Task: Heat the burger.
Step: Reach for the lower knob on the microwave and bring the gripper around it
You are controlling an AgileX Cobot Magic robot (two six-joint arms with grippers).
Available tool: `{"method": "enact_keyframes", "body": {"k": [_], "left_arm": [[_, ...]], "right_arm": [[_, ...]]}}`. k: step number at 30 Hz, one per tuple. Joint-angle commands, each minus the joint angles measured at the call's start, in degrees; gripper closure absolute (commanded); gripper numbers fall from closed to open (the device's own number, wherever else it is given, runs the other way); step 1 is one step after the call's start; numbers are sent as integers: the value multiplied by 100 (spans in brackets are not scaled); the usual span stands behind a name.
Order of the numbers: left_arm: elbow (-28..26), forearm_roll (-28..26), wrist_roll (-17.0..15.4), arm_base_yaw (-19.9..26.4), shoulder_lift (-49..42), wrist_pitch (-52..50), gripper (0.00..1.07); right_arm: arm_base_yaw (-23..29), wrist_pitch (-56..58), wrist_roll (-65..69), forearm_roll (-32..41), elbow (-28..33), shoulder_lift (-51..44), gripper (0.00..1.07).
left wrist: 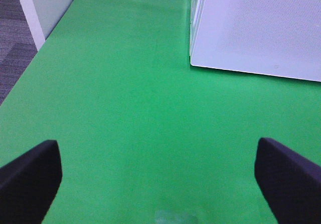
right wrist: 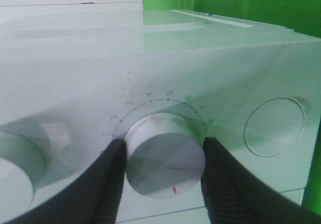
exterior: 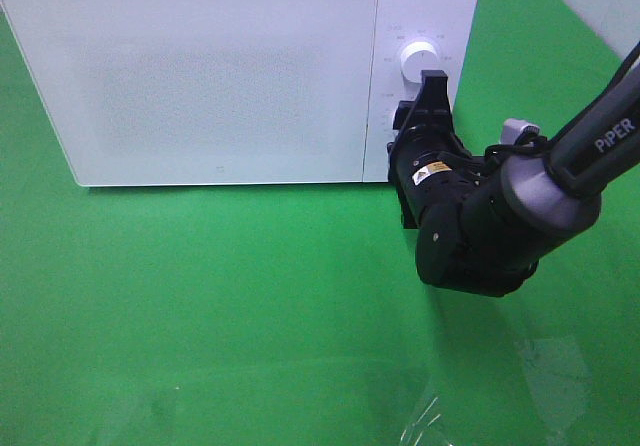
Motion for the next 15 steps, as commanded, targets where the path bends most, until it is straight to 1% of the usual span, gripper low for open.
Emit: {"method": "enact_keyframes", "body": {"k": [1, 2, 4, 7, 9, 10, 11, 12, 13, 14, 15], "left_arm": [[11, -29, -11, 6, -97, -23, 10], [11, -29, -11, 6, -97, -23, 10], [11, -29, -11, 6, -97, -23, 10], [11, -29, -11, 6, -97, -23, 10], [11, -29, -11, 6, -97, -23, 10], [11, -29, -11, 6, -97, -23, 10], [11, -29, -11, 6, -97, -23, 10], [11, -29, -11, 6, -97, -23, 10], [11, -29, -11, 6, -97, -23, 10], [11, -29, -11, 6, -97, -23, 10], [11, -29, -11, 6, -97, -23, 10]], "right_arm": [[11, 92, -172, -877, -223, -40, 106], [11, 92, -172, -877, -223, -40, 106], [11, 92, -338, -722, -223, -40, 101], [11, 92, -338, -670, -223, -40, 98], [11, 92, -516, -338, -223, -40, 87], [11, 92, -516, -338, -223, -40, 87], [11, 92, -647, -109, -223, -40, 80], [11, 92, -647, -109, -223, -40, 80], [11, 92, -779, 103, -223, -40, 75], [11, 92, -779, 103, -223, -40, 75], [11, 97, -837, 218, -223, -40, 66]]}}
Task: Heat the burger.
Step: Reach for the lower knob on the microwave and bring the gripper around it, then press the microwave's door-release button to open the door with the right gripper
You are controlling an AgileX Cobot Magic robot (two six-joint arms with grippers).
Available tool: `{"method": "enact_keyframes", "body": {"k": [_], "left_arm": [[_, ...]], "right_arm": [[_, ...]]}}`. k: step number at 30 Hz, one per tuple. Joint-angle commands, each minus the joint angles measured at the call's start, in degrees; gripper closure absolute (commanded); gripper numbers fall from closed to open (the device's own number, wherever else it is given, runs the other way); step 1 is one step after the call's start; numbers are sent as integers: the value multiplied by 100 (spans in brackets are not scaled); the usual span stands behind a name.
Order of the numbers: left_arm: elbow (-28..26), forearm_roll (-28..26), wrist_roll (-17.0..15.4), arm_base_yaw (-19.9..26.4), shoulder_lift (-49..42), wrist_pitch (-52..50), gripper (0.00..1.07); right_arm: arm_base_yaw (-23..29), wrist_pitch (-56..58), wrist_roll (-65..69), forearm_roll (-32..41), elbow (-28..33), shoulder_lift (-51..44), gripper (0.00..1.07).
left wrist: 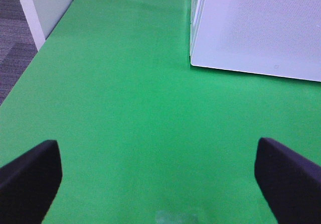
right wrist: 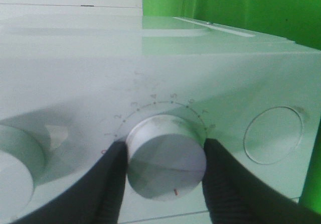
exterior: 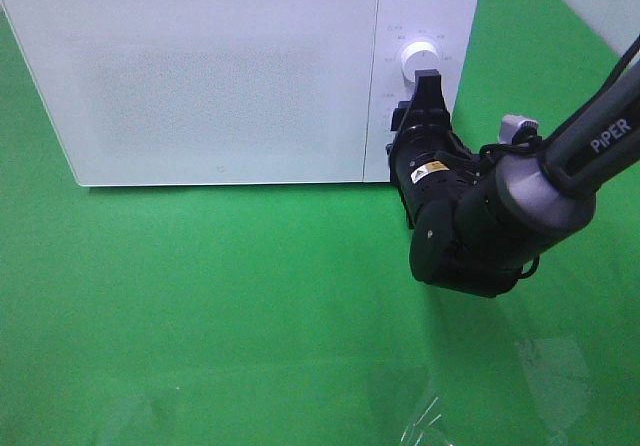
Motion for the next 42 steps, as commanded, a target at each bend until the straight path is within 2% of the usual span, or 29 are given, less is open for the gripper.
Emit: {"method": "enact_keyframes", "body": {"k": [1, 2, 3, 6, 8, 16, 19, 23, 26, 32, 35, 39, 41, 42], "left_arm": [[11, -29, -11, 6, -97, -23, 10], [11, -29, -11, 6, -97, -23, 10], [11, -29, -11, 6, -97, -23, 10], [11, -29, -11, 6, -97, -23, 10], [11, -29, -11, 6, -97, -23, 10], [11, -29, -11, 6, -97, -23, 10], [11, -29, -11, 6, -97, -23, 10], [11, -29, -11, 6, -97, -23, 10], [11, -29, -11, 6, -97, -23, 10], [11, -29, -11, 6, -97, -23, 10], [11, -29, -11, 6, -97, -23, 10], [11, -29, -11, 6, -97, -23, 10], [11, -29, -11, 6, -97, -23, 10], [11, -29, -11, 6, -97, -23, 10]], "right_arm": [[-11, 103, -384, 57, -183, -40, 57], [-11, 103, -384, 57, -183, -40, 57], [-11, 120, -516, 143, -166, -57, 49], [0, 120, -556, 172, -132, -74, 46], [11, 281, -825, 183, 17, -212, 39], [11, 688, -1421, -413, 413, -693, 39], [11, 1306, -1948, -710, 670, -1043, 39], [11, 1793, -2452, -768, 859, -1346, 39], [11, 2441, -3398, -768, 1094, -1788, 39], [-11, 3300, -4916, -802, 1169, -2320, 39], [-11, 3942, -6068, -1106, 1169, -2664, 39], [-92, 4509, -6583, -1352, 1169, -2905, 39], [-229, 4945, -6698, -1639, 1140, -3071, 39], [-395, 5420, -6692, -2149, 1060, -3226, 39]]}}
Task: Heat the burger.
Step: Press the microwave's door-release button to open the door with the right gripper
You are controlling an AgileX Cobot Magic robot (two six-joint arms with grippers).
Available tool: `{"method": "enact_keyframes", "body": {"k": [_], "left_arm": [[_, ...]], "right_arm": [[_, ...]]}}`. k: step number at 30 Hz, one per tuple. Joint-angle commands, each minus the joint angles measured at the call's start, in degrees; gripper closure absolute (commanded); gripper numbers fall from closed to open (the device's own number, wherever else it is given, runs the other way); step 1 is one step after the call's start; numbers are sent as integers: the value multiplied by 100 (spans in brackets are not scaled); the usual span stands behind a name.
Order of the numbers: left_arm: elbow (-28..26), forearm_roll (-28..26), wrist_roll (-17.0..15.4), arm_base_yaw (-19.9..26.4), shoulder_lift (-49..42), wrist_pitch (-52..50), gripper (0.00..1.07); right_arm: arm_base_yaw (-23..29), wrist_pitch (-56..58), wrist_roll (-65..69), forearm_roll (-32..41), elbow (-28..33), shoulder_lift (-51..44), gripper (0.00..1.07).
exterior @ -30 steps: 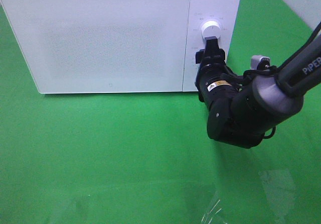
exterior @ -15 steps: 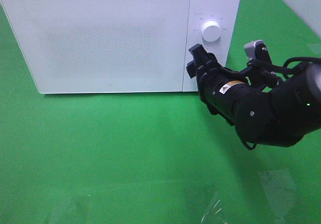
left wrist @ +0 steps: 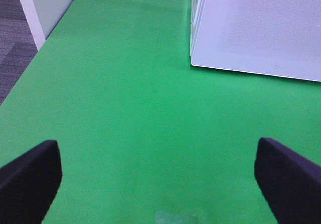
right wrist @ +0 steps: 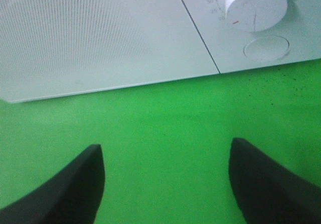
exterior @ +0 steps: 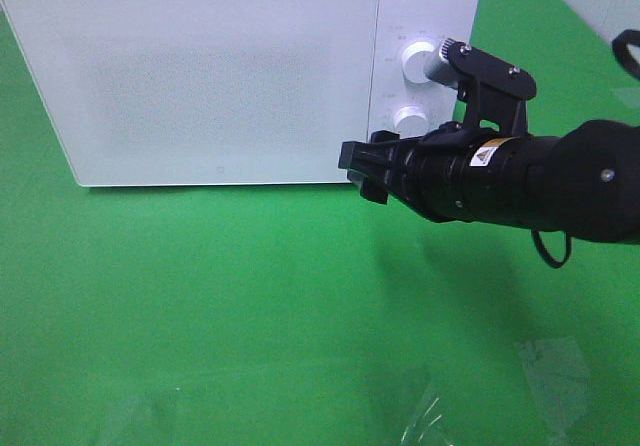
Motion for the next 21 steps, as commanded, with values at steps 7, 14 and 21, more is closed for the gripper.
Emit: {"method": "enact_keyframes", "body": {"k": [7, 14, 21], "left_arm": [[11, -29, -11, 6, -97, -23, 10], [11, -29, -11, 6, -97, -23, 10], [11, -29, -11, 6, -97, -23, 10]], "right_arm": [[-625, 2756, -149, -1965, -579, -940, 39], [-625, 4200, -178, -2406, -665, -1845, 39], [-619, 5231, -258, -2487, -665, -2733, 28]]}}
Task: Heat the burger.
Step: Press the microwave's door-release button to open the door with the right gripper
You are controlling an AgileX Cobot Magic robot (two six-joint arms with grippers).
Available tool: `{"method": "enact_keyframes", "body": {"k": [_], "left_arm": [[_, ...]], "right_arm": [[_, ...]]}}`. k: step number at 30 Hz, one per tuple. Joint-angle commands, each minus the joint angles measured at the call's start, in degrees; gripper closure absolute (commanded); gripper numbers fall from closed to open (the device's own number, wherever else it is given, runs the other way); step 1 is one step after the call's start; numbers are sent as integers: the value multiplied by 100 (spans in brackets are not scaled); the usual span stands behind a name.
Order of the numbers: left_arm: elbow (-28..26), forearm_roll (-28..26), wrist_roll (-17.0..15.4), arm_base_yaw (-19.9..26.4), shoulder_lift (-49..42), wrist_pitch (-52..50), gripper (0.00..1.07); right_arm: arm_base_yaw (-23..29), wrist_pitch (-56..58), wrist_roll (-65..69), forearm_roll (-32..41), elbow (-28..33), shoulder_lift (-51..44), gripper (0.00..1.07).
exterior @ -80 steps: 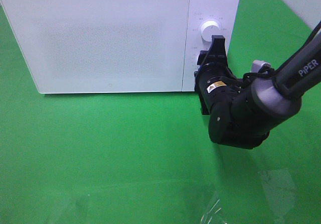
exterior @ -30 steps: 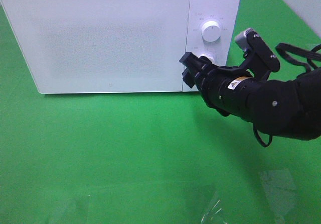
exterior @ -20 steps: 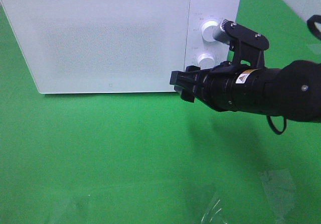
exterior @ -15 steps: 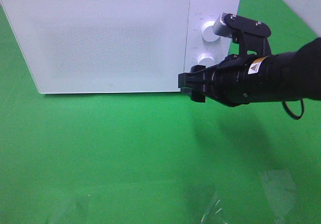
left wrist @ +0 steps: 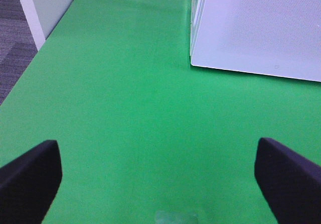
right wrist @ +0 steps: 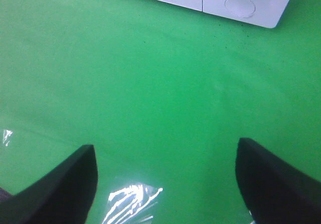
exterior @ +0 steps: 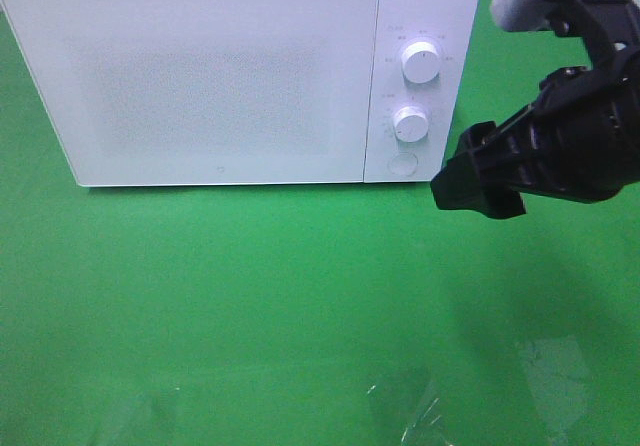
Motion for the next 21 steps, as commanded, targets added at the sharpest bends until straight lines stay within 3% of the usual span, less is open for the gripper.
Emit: {"method": "enact_keyframes", "body": {"k": [1, 11, 14, 18, 20, 21], "left_arm": [[11, -29, -11, 6, -97, -23, 10], [11, -29, -11, 6, -97, -23, 10], [11, -29, -11, 6, -97, -23, 10], [11, -29, -11, 6, -97, -23, 10], [11, -29, -11, 6, -97, -23, 10], [11, -29, -11, 6, -97, -23, 10]], "right_arm": [[-29, 825, -115, -166, -23, -550, 27], [-29, 1765, -11, -304, 258, -1673, 29], [-52, 1954, 57, -327, 544, -2469, 29], [-281, 2235, 138, -264, 647, -2991, 29], [-940, 2590, 86, -292, 676, -3678, 30], [-940, 2590, 86, -292, 676, -3678, 30]]}}
